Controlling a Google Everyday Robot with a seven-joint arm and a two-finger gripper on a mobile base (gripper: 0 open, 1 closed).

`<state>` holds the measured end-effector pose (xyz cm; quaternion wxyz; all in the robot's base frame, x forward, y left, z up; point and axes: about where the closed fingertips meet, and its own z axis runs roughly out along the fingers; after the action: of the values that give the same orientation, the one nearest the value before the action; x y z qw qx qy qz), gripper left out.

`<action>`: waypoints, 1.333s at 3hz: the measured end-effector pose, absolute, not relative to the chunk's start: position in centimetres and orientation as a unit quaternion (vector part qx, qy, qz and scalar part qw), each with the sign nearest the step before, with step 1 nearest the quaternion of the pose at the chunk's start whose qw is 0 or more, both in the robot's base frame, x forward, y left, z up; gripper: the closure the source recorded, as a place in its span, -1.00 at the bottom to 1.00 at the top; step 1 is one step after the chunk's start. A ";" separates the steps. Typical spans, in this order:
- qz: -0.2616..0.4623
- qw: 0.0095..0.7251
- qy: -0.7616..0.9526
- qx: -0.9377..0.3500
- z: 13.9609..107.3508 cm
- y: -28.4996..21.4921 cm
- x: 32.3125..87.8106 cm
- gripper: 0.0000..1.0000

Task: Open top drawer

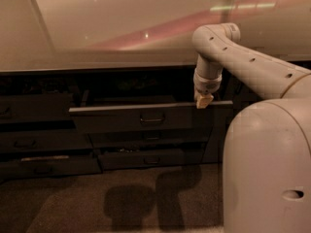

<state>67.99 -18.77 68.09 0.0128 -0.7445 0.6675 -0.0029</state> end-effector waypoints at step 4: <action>0.000 0.012 0.662 -0.750 68.1 -18.6 66.6 1.00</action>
Offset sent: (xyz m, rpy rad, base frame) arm -0.3727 0.0263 -0.1417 0.0996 0.1616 0.3915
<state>66.57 -18.62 68.09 0.0124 -0.7497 0.6617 0.0002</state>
